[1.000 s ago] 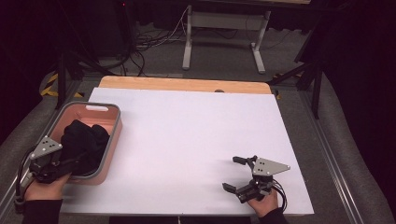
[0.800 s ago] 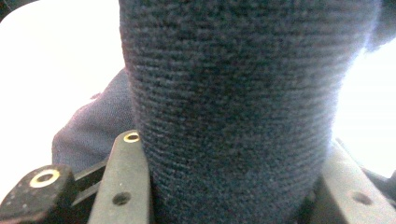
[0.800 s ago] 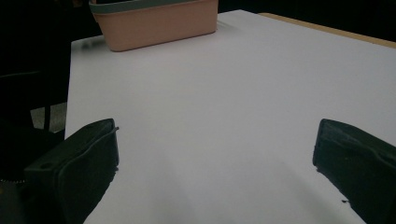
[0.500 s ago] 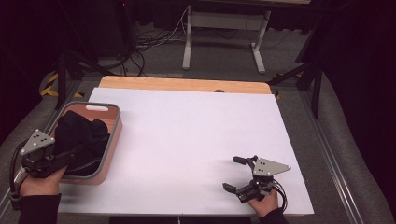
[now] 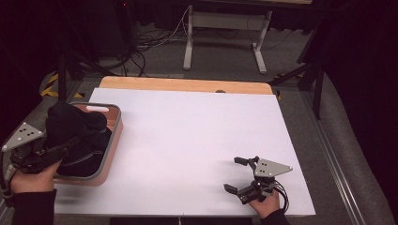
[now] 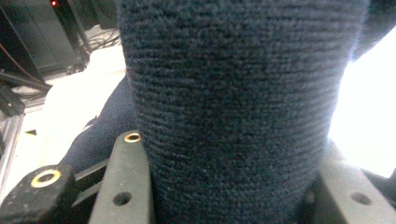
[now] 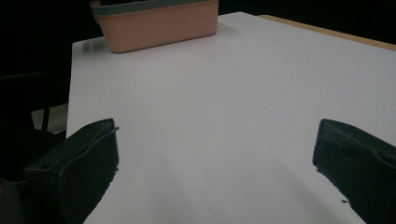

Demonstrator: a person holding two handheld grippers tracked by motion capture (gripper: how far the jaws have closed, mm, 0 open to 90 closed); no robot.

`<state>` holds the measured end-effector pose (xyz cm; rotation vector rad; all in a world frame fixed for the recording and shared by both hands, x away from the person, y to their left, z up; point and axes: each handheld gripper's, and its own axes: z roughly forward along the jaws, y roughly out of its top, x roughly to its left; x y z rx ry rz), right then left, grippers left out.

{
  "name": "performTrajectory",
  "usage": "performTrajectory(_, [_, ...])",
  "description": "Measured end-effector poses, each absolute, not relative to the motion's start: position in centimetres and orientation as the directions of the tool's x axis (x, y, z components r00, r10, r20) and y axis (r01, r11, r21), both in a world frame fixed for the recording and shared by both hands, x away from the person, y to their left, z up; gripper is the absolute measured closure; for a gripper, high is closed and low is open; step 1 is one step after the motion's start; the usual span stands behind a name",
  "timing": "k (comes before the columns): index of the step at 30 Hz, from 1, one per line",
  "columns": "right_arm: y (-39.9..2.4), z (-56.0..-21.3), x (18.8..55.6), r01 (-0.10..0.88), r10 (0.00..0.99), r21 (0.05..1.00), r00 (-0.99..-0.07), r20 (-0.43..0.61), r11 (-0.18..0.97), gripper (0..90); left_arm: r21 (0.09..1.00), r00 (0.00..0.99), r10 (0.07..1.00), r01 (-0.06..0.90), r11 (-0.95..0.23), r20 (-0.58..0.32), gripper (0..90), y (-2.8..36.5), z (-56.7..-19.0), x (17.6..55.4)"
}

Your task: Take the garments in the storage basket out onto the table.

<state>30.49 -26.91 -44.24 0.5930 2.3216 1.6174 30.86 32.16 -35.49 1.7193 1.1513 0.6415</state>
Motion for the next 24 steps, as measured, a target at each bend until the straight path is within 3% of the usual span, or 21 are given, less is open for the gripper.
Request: performTrajectory(24, [-26.9, -44.2, 30.5, 0.186, 0.459, 0.937, -0.888, 0.031, 0.296, 0.9, 0.932, 0.486, 0.869, 0.349, -0.099, -0.090, 58.5, 31.8, -31.6, 30.4])
